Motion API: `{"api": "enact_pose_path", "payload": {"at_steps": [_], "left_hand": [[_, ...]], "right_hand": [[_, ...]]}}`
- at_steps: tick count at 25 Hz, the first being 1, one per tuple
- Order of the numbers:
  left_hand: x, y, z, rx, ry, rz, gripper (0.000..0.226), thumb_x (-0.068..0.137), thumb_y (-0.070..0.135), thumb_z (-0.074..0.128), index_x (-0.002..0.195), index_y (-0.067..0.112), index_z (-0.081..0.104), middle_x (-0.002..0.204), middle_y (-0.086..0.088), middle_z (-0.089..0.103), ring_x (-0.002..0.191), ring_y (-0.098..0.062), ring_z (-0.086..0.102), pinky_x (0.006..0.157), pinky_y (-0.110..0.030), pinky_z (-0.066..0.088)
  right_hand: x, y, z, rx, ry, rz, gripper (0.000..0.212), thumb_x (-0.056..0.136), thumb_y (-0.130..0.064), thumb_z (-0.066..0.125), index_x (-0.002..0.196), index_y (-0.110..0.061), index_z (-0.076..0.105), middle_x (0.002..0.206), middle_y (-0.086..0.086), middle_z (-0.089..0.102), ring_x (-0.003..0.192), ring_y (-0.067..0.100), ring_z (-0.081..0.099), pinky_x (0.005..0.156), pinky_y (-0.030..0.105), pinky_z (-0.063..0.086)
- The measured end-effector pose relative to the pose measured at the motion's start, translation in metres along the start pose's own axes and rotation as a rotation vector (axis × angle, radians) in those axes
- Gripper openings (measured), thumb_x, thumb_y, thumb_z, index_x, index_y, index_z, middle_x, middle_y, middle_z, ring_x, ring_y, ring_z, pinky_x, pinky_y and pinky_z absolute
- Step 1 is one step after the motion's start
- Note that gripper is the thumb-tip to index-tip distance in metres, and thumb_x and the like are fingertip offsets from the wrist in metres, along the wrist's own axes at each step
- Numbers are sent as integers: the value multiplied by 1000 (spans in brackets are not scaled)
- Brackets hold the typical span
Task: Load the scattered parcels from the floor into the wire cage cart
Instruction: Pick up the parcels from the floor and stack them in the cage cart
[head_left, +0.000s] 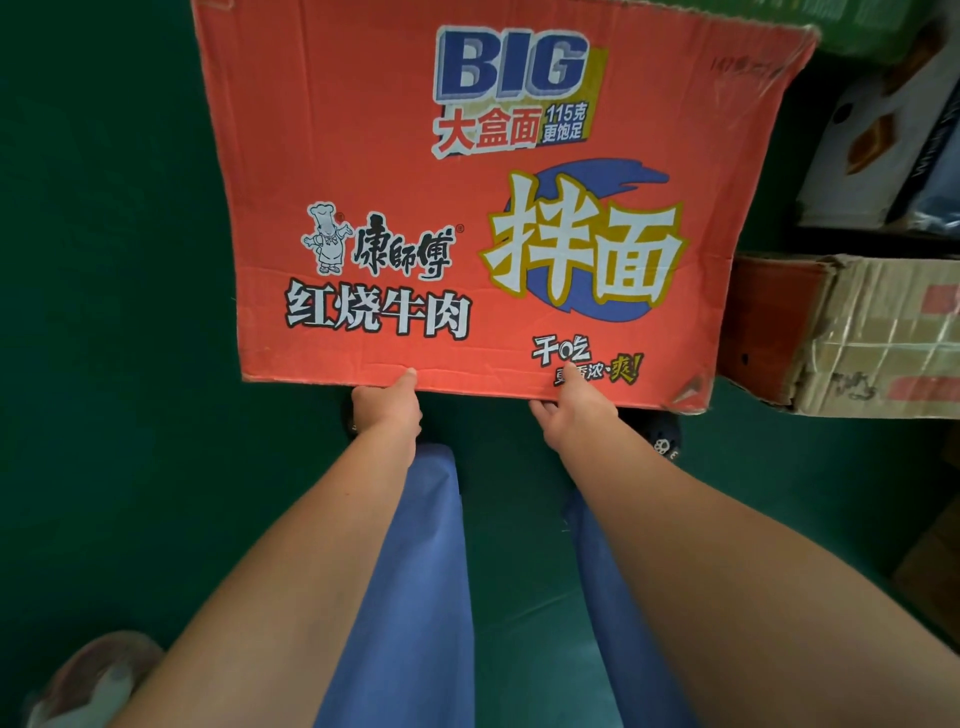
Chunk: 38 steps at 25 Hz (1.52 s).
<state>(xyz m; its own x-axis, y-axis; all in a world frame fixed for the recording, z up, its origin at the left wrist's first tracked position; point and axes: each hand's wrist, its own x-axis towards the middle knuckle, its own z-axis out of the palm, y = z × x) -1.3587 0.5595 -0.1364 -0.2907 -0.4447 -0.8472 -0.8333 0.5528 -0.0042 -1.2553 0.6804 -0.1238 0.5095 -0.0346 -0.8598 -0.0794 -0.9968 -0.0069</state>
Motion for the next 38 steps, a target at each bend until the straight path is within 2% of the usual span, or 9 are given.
{"api": "enact_pose_path", "payload": {"at_steps": [7,12,15,20,23,26,31,35,38], "left_hand": [[-25,1,-22,-51,-113,-87,63,81,54,69,124,11,50,112,-5,55,104,-25,58,87,-41,52],[-62,7,-30,-273,-208,-156,99,73,67,68,148,21,23,141,-8,44,117,-29,53,95,-47,47],[-74,15,-34,-429,-268,-128,129,61,66,76,152,33,-9,151,-8,33,125,-32,48,103,-50,41],[-88,26,-36,-548,-355,-72,106,67,58,77,149,22,21,128,-6,53,111,-24,58,102,-43,43],[-97,30,-39,-614,-408,-62,108,56,60,76,146,26,26,120,-4,50,107,-23,58,100,-39,48],[-98,34,-38,-567,-480,-34,116,50,68,69,148,29,20,132,-4,50,112,-20,53,106,-40,40],[-113,38,-48,-451,-512,13,113,43,60,80,141,30,31,128,-4,55,113,-22,51,104,-45,36],[-138,47,-71,-367,-502,-12,44,79,58,63,106,23,56,104,-2,62,98,-18,56,99,-41,45],[-166,59,-99,-321,-484,-62,50,75,62,64,97,18,61,99,-5,63,92,-20,58,88,-37,50]], "right_hand": [[-37,4,-17,-43,61,-91,25,87,-27,72,88,-11,53,89,0,63,63,20,65,69,30,57],[-89,-11,-20,-5,58,-88,29,90,-18,68,80,-5,44,77,1,54,79,29,65,72,36,57],[-115,-22,-23,9,9,-63,27,94,-16,63,111,-2,47,96,5,60,98,31,66,84,42,56],[-130,-26,-29,22,-1,-93,27,97,-19,57,118,-9,43,114,5,56,113,30,60,94,41,52],[-124,-33,-18,-341,-35,-119,37,102,-15,38,136,0,37,142,16,42,133,33,41,109,39,39],[-138,-38,-28,-1086,175,-530,35,102,-28,43,135,-17,42,127,1,50,127,23,46,100,31,39],[-106,-31,-40,-349,-209,-198,44,98,-15,38,136,7,36,122,17,45,130,43,41,108,48,36],[-161,-24,-47,-184,39,-47,90,70,-63,67,141,-21,31,131,7,46,121,37,48,99,51,40],[-197,-17,-62,-185,-10,-55,132,50,-79,72,152,-29,5,152,1,29,136,36,33,109,61,27]]}}
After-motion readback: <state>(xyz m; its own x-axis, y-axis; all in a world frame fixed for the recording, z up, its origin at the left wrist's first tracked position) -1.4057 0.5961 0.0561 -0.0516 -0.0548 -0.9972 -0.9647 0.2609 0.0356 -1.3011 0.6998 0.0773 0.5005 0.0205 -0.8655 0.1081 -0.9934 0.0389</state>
